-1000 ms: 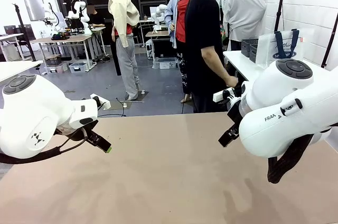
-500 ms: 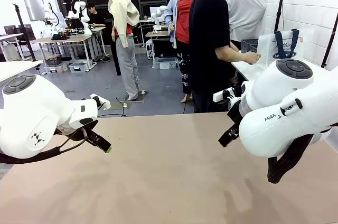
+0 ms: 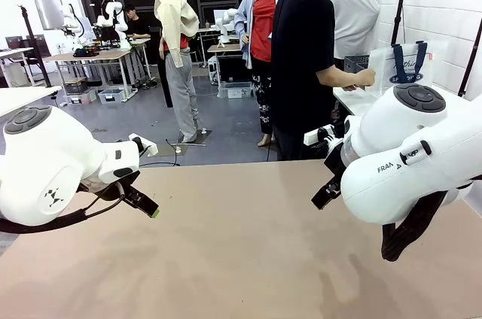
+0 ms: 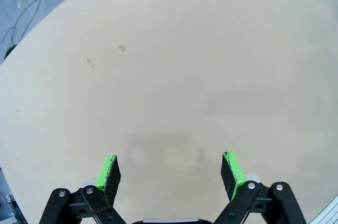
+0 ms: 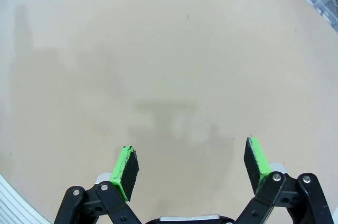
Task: Transfer purchased items from the store into the shopping bag.
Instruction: Open the Reusable shopping bag in the center of the table.
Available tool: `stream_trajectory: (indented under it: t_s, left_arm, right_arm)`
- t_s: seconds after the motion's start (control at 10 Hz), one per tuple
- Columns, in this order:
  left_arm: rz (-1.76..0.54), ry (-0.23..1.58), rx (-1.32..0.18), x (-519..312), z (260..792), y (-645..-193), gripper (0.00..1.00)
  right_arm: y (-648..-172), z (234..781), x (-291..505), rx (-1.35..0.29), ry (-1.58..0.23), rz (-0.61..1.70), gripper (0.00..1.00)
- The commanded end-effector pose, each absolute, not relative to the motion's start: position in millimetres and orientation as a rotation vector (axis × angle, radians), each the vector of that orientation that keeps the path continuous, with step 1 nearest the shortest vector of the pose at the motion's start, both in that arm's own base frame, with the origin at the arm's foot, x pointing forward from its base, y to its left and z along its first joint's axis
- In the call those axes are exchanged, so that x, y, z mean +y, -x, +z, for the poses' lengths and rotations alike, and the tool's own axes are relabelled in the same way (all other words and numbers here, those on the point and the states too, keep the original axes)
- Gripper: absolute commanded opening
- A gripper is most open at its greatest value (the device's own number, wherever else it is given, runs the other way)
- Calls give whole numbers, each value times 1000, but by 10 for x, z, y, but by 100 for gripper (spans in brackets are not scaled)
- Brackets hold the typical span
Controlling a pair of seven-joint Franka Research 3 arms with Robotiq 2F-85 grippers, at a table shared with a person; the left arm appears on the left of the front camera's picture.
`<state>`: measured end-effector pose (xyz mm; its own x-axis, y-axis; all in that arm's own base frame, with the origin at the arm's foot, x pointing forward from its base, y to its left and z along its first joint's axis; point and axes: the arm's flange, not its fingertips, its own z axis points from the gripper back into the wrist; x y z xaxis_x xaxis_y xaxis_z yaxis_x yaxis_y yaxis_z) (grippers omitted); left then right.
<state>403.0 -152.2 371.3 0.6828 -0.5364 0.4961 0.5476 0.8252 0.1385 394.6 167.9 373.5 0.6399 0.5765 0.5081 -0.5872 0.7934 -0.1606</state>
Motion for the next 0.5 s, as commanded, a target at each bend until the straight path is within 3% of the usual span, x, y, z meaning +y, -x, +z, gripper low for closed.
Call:
stream_trajectory:
  t_s: [0.0, 0.4]
  left_arm:
    - [-606, 22, -550, -1512, 3714, -4033, 100]
    - [-606, 22, -550, -1512, 3714, -4033, 100]
  right_arm:
    - [-3947, 3735, 1678, -572, -20, 663, 100]
    - [-3947, 3735, 1678, -572, -20, 663, 100]
